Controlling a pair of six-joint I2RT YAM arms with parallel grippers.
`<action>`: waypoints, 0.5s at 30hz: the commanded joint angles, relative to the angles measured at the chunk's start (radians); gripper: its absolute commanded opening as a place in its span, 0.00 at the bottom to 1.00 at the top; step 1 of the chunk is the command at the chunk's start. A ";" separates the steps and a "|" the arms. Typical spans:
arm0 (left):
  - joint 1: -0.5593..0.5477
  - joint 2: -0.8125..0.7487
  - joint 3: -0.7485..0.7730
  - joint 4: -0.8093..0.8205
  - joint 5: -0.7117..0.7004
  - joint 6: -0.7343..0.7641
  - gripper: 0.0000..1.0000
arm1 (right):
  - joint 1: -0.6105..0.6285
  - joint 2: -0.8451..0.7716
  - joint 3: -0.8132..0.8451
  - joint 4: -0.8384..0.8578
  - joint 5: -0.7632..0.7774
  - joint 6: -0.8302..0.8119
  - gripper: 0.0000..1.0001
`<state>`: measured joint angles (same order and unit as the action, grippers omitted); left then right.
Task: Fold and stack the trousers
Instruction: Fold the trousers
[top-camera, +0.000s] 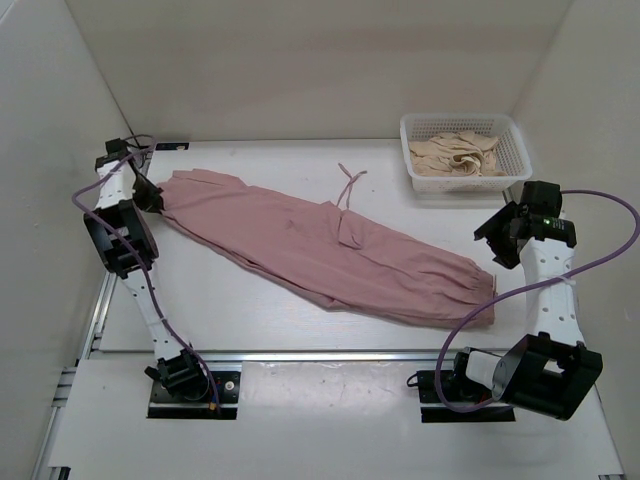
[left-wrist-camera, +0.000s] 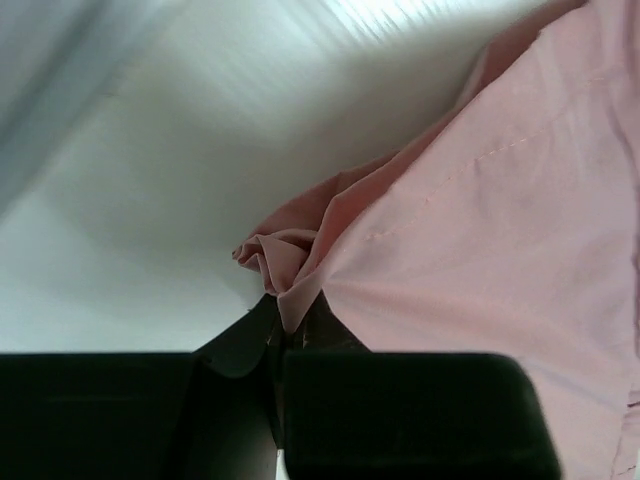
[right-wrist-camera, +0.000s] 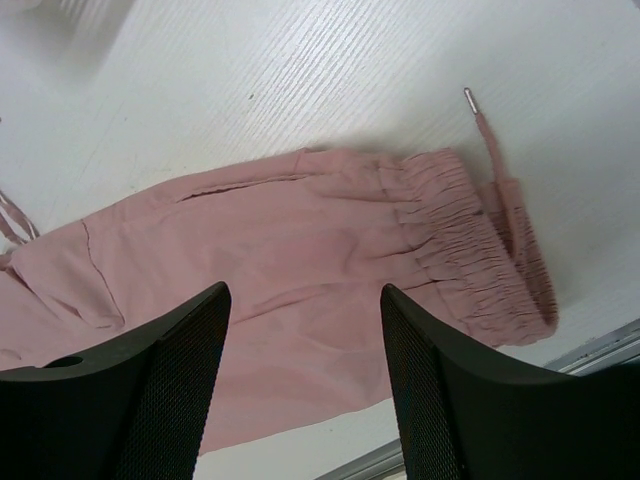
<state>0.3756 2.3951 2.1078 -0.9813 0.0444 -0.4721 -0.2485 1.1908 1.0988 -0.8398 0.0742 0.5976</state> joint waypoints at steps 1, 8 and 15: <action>0.040 -0.190 0.047 0.009 -0.097 0.006 0.10 | 0.002 -0.016 0.001 0.001 -0.013 -0.016 0.67; -0.009 -0.347 0.093 0.000 -0.115 0.105 0.10 | 0.002 -0.016 0.001 0.001 -0.031 -0.016 0.68; -0.188 -0.604 -0.009 -0.025 -0.054 0.260 0.10 | 0.002 -0.056 -0.008 -0.008 -0.040 -0.016 0.68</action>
<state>0.2642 1.9583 2.1410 -0.9852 -0.0387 -0.3035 -0.2485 1.1770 1.0962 -0.8421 0.0479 0.5968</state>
